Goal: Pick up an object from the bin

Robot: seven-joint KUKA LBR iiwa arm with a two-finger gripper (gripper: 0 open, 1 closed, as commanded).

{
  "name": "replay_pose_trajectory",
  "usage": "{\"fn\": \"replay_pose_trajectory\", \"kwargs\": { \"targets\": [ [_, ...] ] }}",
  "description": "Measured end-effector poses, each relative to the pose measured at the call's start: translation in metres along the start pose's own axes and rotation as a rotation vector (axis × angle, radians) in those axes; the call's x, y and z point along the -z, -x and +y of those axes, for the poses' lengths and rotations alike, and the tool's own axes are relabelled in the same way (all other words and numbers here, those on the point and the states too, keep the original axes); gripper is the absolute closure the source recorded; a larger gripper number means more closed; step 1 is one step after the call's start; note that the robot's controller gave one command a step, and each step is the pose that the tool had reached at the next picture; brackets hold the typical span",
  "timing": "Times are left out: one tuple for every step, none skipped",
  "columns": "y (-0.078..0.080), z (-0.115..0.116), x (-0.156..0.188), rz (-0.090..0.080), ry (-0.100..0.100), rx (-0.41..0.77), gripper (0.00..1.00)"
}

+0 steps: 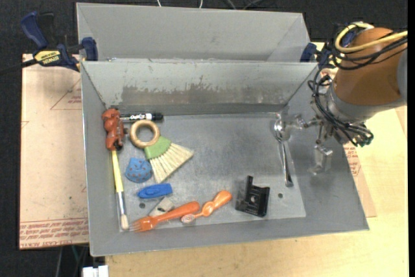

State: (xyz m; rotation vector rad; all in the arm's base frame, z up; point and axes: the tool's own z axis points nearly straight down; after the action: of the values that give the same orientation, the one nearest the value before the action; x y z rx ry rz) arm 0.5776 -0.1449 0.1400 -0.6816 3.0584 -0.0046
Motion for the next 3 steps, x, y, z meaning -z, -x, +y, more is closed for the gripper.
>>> {"fn": "replay_pose_trajectory", "kwargs": {
  "targets": [
    [0.004, 0.006, -0.019, 0.006, 0.007, 0.216, 0.0],
    [0.015, 0.009, -0.01, 0.0, 0.006, 0.547, 0.0],
    [0.034, 0.008, -0.052, -0.016, 0.019, 0.797, 0.0]
  ]
}}
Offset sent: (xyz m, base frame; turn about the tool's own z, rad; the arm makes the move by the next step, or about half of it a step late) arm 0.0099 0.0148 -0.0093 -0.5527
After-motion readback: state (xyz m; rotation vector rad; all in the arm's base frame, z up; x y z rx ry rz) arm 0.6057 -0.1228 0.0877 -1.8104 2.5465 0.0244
